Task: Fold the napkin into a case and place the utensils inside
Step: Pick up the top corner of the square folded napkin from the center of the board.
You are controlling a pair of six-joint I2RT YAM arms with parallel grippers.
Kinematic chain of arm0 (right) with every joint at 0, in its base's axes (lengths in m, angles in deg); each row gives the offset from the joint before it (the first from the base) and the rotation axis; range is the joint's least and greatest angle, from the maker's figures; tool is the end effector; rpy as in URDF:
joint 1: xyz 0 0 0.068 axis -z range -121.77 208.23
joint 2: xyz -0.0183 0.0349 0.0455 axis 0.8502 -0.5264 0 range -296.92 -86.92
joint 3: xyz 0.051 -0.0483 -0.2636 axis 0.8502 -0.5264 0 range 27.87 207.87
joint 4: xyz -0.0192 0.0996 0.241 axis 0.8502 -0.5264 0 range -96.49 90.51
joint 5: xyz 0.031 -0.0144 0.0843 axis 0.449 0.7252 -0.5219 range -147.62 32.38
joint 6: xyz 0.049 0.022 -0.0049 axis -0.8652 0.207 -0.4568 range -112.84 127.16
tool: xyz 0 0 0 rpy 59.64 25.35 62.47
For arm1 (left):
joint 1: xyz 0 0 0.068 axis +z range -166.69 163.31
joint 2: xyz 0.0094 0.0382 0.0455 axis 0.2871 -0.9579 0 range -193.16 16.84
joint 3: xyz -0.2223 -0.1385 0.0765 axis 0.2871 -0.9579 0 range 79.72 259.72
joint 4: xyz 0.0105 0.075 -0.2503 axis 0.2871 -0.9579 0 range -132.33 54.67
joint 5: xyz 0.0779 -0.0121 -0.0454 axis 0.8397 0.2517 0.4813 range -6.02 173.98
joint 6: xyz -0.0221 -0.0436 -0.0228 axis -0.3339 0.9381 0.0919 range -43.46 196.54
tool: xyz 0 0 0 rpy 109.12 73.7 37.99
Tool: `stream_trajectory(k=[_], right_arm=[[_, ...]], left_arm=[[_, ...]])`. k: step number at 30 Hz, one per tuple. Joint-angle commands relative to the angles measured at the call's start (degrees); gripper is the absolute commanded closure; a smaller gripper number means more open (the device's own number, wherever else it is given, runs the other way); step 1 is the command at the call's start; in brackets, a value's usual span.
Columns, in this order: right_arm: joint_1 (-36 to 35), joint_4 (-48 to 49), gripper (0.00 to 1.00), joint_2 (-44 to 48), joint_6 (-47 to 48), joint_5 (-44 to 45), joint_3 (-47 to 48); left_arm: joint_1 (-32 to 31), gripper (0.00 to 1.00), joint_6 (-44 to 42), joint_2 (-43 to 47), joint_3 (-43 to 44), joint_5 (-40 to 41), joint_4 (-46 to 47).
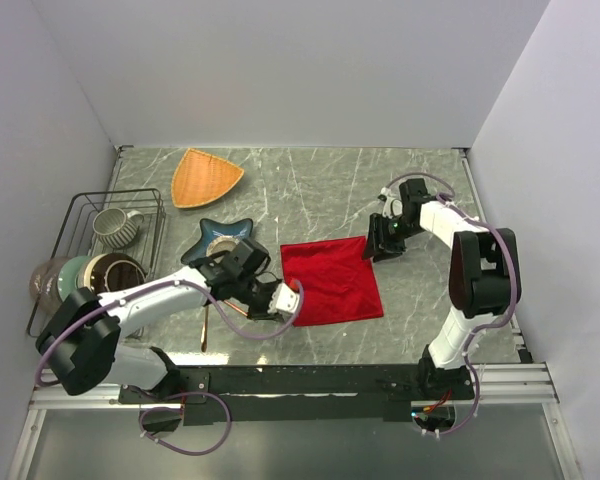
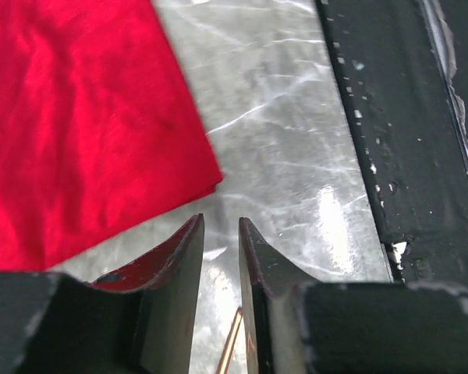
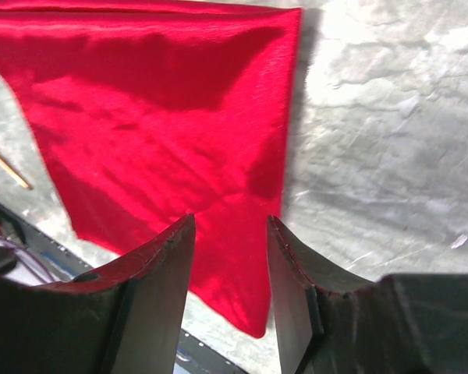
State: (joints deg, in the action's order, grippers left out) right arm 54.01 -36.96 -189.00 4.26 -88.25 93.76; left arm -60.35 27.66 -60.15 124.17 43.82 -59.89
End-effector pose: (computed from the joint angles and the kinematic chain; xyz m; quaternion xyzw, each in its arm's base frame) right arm 0.3357 0.0429 0.1749 -0.0486 0.9542 0.2694 0.1205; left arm 0.1681 -0.1923 0.2045 0.7182 0.5524 -0.3169 0.2806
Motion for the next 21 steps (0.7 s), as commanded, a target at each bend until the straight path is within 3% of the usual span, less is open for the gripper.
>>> stream_trajectory(k=[1,6,14,21], right_arm=[[0.5,-1.1,0.50,4.8,-0.3,-3.7,1.5],[0.5,-0.4,0.50,5.8,-1.5,-4.6,-0.1],[0.5,0.2,0.50,6.9,-2.6,-4.3,-1.7],[0.5,0.4,0.50,7.5,-2.9,-3.9,-2.2]], left_arm=[[-3.6,0.70,-5.7,0.8,-0.9,-0.3,4.6],[-6.8,0.69,-4.8,-0.7,-2.0,2.5,8.4],[-9.1,0.59,-6.5,-4.1,-2.5,5.4,11.0],[-10.1,0.61,-7.5,-7.0,-2.6,7.0,13.2]])
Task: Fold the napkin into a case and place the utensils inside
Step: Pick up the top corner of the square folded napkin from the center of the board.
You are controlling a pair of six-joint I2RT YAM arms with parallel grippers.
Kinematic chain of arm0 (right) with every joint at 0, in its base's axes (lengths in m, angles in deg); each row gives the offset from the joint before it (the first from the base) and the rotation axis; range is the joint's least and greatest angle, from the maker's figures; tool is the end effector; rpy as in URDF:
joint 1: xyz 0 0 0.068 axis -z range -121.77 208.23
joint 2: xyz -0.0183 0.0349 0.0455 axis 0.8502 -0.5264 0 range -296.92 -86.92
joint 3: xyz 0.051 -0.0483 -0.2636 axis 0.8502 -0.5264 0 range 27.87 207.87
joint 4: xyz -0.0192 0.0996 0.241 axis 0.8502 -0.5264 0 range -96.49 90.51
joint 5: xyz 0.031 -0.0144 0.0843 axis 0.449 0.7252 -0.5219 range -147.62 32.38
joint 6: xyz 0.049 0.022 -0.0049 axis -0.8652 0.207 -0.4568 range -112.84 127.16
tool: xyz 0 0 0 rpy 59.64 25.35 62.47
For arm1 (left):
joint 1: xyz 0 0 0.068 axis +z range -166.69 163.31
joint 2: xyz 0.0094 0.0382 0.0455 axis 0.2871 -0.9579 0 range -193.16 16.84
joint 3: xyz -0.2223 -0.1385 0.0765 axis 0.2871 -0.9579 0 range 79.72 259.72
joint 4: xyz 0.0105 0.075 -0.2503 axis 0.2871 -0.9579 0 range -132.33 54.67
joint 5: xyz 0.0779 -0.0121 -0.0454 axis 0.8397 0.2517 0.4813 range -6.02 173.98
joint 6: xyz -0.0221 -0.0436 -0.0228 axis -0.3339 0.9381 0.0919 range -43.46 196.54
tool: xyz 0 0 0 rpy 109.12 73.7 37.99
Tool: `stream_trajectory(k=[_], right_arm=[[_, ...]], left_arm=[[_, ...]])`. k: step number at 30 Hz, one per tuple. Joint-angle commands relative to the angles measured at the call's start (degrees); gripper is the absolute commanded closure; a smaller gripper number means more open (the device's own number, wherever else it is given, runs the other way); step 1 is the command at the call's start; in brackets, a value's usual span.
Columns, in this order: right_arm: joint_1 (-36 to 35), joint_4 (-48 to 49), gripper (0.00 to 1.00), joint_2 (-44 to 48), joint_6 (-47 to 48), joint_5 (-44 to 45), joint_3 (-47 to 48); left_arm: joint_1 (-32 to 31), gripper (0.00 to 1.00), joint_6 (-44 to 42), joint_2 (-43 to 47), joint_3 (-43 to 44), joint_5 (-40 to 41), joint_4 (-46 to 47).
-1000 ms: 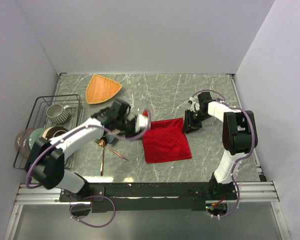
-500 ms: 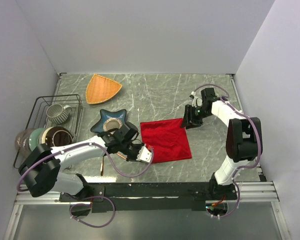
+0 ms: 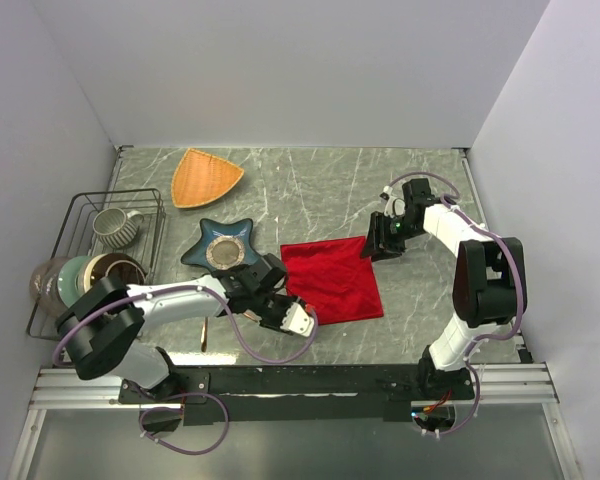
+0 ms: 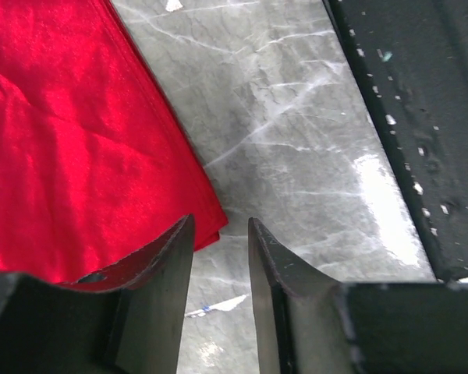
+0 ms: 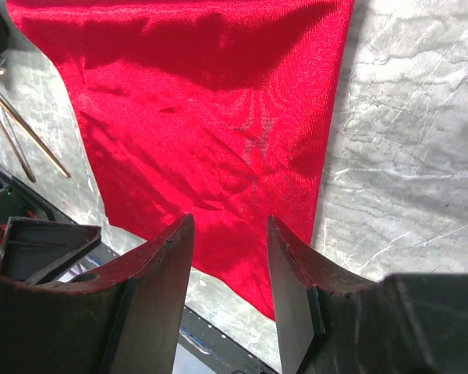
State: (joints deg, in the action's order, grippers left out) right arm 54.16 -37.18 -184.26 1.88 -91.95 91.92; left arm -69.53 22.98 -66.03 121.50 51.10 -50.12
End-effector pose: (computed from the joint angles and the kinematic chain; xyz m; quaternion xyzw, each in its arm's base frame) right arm 0.3230 0.0431 0.1932 -0.0389 0.9428 0.3029 0.1336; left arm 0.1474 -0.2266 0.1736 0.7840 0.4827 -0.2688 0.2830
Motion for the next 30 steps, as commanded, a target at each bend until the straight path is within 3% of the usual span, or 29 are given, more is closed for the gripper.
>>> stream_trajectory(k=[1,13,22,30], right_arm=[[0.4,0.6,0.50,2.9,-0.5,-0.1,-0.4],[0.5,0.5,0.49,2.8,-0.8,0.1,-0.4],[0.6,0.9,0.49,2.9,-1.0,0.0,-1.1],[0.6,1.0,0.49,2.5,-1.4,-0.3,-0.8]], left_arm=[[-0.9,0.61,-3.4,-1.3,0.1,-0.3,3.1],[-1.7,0.65,-4.8,-4.0,0.8,1.7,3.4],[-1.7,0.80,-2.7,-3.4,2.1,1.2,4.1],[-1.7,0.99,-0.5,-2.3,3.1,2.6,5.6]])
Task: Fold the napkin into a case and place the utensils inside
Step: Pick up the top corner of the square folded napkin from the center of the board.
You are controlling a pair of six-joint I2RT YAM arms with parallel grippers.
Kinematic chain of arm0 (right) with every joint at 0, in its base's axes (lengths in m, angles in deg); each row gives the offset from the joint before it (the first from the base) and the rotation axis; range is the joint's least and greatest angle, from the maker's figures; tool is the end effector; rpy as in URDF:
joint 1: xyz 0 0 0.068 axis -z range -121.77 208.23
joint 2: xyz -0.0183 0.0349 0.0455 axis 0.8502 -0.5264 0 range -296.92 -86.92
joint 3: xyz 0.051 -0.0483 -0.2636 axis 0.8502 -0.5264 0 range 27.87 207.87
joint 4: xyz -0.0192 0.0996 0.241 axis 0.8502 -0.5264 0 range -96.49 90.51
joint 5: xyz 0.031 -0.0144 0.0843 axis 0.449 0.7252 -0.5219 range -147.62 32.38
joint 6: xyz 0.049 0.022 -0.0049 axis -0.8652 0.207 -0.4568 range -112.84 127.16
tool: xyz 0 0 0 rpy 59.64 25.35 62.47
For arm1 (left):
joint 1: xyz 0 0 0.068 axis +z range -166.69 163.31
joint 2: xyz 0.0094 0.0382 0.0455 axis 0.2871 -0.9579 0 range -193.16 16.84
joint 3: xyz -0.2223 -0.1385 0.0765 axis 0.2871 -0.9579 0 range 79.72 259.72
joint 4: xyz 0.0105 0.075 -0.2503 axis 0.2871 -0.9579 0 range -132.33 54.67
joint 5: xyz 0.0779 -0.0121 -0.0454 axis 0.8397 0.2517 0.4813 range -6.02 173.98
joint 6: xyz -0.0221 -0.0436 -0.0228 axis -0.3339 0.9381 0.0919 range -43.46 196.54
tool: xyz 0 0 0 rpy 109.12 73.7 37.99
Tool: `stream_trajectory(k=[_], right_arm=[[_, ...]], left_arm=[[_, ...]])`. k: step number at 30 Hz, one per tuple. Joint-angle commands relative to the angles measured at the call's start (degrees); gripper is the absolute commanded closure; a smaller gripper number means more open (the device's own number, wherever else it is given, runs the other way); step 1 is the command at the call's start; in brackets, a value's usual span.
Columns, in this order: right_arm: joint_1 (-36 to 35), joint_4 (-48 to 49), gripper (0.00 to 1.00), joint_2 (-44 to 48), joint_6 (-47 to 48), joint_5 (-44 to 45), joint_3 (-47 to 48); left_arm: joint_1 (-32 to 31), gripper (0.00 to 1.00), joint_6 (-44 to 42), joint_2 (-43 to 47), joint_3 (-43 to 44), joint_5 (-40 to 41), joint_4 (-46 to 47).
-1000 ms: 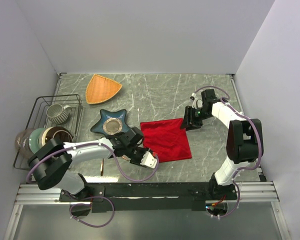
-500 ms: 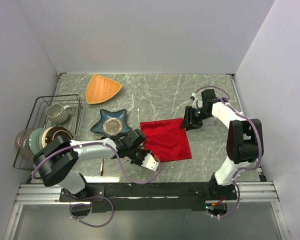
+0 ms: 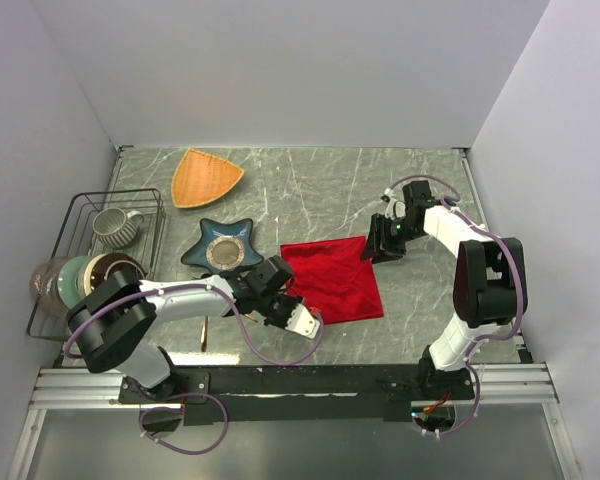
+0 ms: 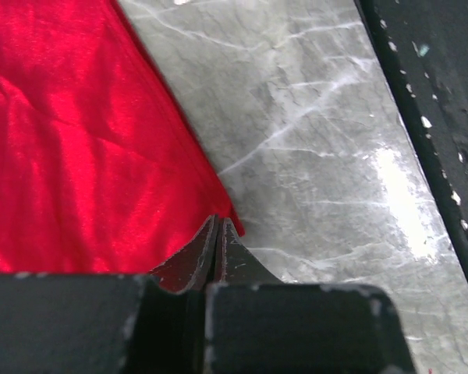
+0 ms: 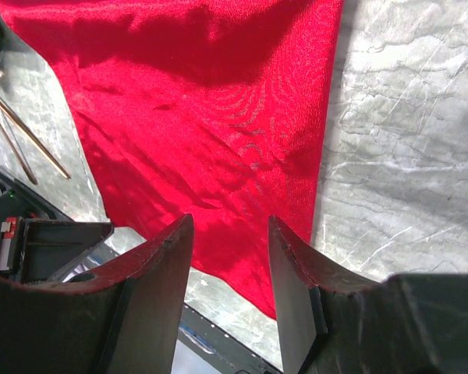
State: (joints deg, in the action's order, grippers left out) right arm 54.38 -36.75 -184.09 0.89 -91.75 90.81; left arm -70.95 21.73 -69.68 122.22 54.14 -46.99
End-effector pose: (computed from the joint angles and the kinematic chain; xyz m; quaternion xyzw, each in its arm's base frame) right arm 0.3202 0.0415 0.1890 -0.0273 0.9443 0.3020 0.1276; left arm 0.1497 -0.2385 0.1632 0.7961 0.4738 -0.2447 0.2862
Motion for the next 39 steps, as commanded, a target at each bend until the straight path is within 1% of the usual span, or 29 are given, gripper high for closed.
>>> stream_trajectory(k=[1,9,11,15,17,18,19,20,21,22,23,26,27,30,39], right_arm=[[0.4,0.6,0.49,2.4,-0.4,-0.6,0.3],[0.4,0.8,0.49,2.2,-0.5,-1.2,0.4],[0.8,0.8,0.49,2.0,-0.6,-1.5,0.7],[1.7,0.9,0.49,1.4,-0.7,-3.5,1.6],[2.2,0.6,0.49,1.0,-0.7,-3.9,1.9],[2.4,0.4,0.49,1.0,-0.4,-4.1,2.2],[2.4,0.3,0.49,1.2,-0.3,-4.2,2.2],[2.5,0.3,0.49,1.4,-0.2,-4.2,2.2],[2.5,0.3,0.49,1.5,-0.2,-4.3,1.9],[2.5,0.4,0.49,1.5,-0.2,-4.5,1.7],[2.5,0.4,0.49,1.7,-0.2,-4.7,1.4],[2.5,1.0,0.49,2.2,-0.5,-4.6,0.5],[2.5,1.0,0.49,2.2,-0.5,-4.5,0.3],[2.5,1.1,0.49,2.4,-0.4,-4.5,-0.1],[2.5,1.0,0.49,2.7,-0.6,-4.5,-0.4]], left_arm=[[-0.2,0.99,1.0,1.4,2.8,-0.4,2.6],[2.7,0.99,3.0,0.3,7.7,-1.5,2.5],[3.5,0.99,3.9,-0.6,10.6,-2.1,2.6],[6.7,0.99,6.2,-5.0,16.1,-3.1,2.8],[7.8,0.99,5.4,-6.9,20.5,-4.9,-0.7],[9.2,0.99,2.5,-8.5,22.2,-6.4,-3.9],[9.6,0.97,0.9,-8.7,24.0,-8.3,-9.4],[10.0,0.89,-1.0,-7.7,23.9,-8.6,-11.3],[9.9,0.79,-4.3,-6.7,22.8,-8.7,-12.3],[9.6,0.63,-4.8,-5.3,19.1,-8.4,-11.2],[8.7,0.59,-4.7,-2.6,17.0,-7.9,-10.2],[5.8,0.58,-2.9,0.6,11.2,-6.2,-7.7],[5.0,0.58,-0.8,1.1,9.5,-6.0,-6.9],[2.9,0.57,2.4,1.6,7.6,-4.8,-4.4],[-1.0,0.56,4.4,0.7,3.0,1.7,-0.6]])
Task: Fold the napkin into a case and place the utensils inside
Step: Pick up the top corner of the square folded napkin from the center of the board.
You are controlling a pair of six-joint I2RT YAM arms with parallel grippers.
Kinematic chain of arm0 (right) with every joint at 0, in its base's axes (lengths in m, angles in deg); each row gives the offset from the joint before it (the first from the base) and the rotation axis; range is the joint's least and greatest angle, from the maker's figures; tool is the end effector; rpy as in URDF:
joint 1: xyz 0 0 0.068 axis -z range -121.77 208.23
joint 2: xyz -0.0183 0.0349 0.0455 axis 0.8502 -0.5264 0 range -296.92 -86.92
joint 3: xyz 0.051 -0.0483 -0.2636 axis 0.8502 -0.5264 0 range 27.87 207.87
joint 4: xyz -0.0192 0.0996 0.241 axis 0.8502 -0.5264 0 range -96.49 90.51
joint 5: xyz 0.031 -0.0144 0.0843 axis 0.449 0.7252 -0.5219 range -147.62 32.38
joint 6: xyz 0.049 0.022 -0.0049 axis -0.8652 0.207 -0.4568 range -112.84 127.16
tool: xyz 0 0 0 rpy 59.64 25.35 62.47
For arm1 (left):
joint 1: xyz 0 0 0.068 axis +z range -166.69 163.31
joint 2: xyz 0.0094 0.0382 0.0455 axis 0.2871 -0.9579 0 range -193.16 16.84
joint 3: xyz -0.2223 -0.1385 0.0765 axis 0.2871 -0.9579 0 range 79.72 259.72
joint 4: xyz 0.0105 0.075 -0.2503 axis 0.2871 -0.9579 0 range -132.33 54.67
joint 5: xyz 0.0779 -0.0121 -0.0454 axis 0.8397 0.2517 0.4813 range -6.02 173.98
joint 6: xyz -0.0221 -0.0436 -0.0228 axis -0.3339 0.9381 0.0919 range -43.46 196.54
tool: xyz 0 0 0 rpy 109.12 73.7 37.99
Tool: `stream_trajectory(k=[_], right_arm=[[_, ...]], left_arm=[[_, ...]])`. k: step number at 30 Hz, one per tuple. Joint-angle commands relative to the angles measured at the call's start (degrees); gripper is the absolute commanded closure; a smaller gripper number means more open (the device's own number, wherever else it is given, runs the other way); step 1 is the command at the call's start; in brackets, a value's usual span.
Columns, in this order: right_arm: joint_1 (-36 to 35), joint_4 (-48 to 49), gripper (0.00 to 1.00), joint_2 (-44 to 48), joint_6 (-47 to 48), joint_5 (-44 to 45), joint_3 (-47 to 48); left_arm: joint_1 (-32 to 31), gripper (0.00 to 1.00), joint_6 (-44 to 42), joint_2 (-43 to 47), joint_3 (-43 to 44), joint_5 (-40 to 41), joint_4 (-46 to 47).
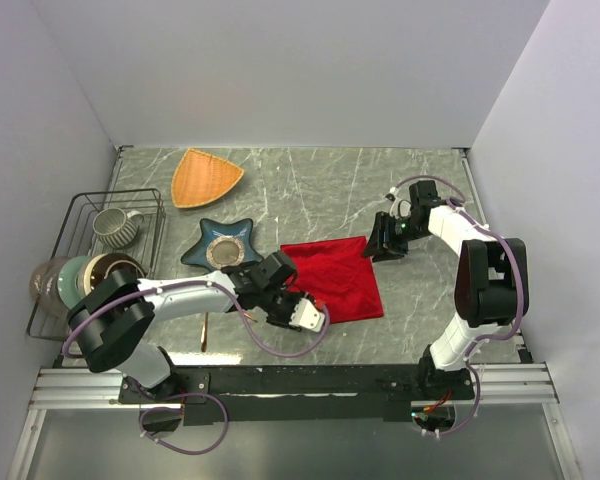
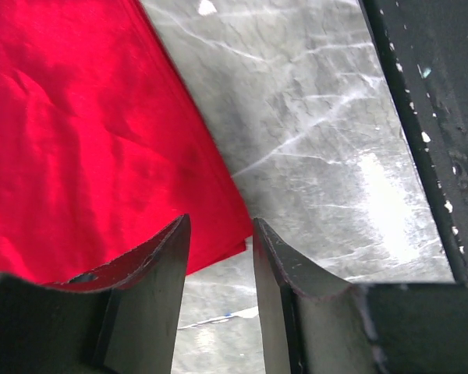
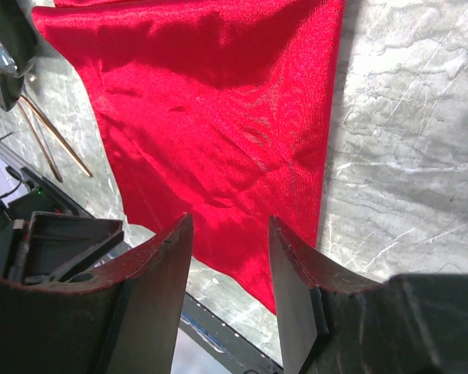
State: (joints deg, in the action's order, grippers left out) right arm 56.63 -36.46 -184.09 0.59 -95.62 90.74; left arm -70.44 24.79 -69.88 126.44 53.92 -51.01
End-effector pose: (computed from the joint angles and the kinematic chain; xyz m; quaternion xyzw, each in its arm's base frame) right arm 0.3213 0.0309 0.1902 -0.0126 0.9343 0.3314 0.1306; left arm 0.1572 -0.2447 0.1789 0.7809 0.4976 -0.2528 0.2805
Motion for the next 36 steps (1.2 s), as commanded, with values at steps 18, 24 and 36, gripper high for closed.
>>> stream_trajectory(k=[18,24,36], right_arm=[[0.3,0.9,0.49,3.5,-0.8,-0.5,-1.6],[0.3,0.8,0.49,2.9,-0.7,-0.7,-1.2],[0.2,0.9,0.49,2.5,-1.0,-0.7,-1.0]], left_arm=[[-3.4,0.69,1.2,-0.1,-3.6,5.7,6.5],[-3.5,0.59,0.5,0.8,-3.7,4.1,5.0],[-3.5,0.74,0.2,-0.6,-3.5,4.3,4.7]])
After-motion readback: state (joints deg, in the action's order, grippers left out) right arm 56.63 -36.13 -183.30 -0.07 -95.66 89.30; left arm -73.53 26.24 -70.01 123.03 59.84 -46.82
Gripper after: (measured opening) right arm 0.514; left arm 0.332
